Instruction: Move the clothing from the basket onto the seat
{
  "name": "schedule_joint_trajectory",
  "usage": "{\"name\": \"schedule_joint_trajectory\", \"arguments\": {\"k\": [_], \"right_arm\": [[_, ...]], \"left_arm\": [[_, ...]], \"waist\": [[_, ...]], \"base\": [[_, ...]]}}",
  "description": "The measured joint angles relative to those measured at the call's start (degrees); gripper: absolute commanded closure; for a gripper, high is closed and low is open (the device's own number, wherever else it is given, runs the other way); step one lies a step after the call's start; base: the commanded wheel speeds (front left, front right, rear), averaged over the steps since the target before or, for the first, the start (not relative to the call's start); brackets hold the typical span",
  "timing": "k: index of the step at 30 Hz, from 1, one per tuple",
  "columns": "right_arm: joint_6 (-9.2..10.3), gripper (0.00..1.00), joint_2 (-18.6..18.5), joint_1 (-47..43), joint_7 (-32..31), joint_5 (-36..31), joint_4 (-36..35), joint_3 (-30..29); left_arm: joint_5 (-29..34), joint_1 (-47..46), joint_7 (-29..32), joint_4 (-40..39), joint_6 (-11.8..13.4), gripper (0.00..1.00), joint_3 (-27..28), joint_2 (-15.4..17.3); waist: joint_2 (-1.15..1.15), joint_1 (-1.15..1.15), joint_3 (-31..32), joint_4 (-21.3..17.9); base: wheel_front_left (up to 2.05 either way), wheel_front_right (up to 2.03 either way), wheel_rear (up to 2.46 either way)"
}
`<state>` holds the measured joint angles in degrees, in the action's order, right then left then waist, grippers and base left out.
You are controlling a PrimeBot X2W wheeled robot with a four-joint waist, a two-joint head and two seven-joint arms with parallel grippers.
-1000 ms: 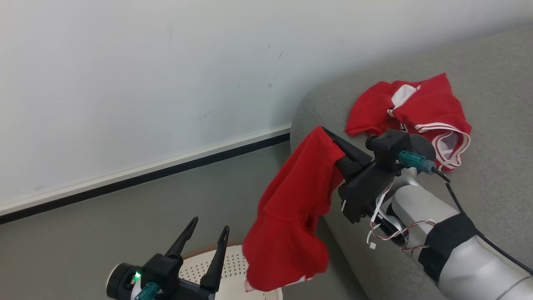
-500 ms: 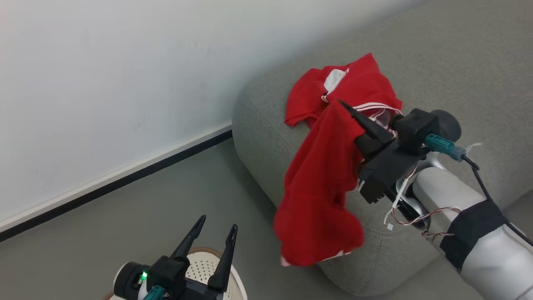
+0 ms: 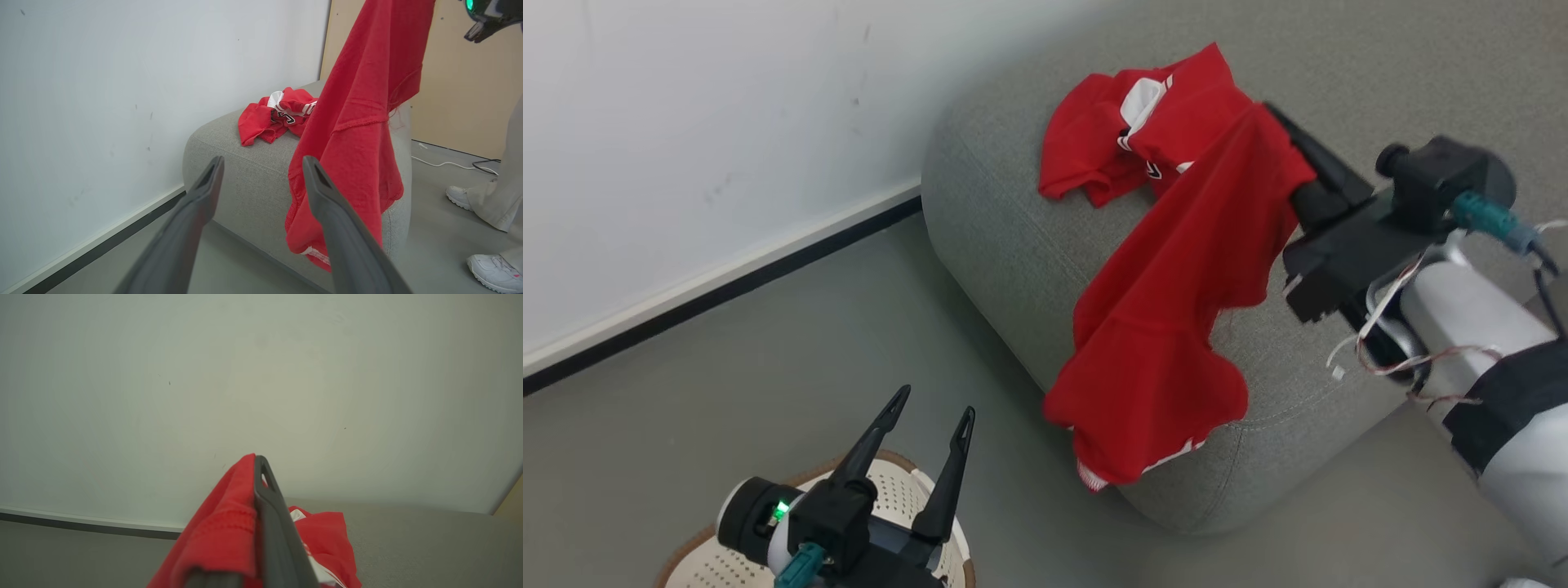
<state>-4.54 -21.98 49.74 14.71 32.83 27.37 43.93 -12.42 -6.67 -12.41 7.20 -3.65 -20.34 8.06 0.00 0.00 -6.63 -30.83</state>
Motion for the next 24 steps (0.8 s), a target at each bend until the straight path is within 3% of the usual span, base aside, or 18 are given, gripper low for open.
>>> {"name": "schedule_joint_trajectory", "arguments": {"k": [11, 19, 24], "right_arm": [[-0.58, 1.00, -2.9, 19.2, 0.0, -0.2, 3.9, -6.4], [-0.49, 1.00, -11.0, 32.1, 0.0, -0.8, 8.2, -12.3], [0.14, 1.00, -14.0, 36.6, -0.4, -1.1, 10.3, -14.3]], "left_arm": [[2.0, -1.9, 2.2, -4.2, 0.6, 0.00, 0.5, 1.9], [3.2, -5.0, 3.2, -7.9, 0.3, 0.00, 0.3, 3.4], [3.7, -6.7, 3.5, -10.9, 0.1, 0.00, 1.5, 5.0]], "waist": [[0.01, 0.01, -8.4, 1.2], [0.00, 0.01, -14.6, 4.3], [0.00, 0.01, -18.6, 6.5]], "base": [[0.00, 0.00, 0.00], [0.00, 0.00, 0.00], [0.00, 0.00, 0.00]]}}
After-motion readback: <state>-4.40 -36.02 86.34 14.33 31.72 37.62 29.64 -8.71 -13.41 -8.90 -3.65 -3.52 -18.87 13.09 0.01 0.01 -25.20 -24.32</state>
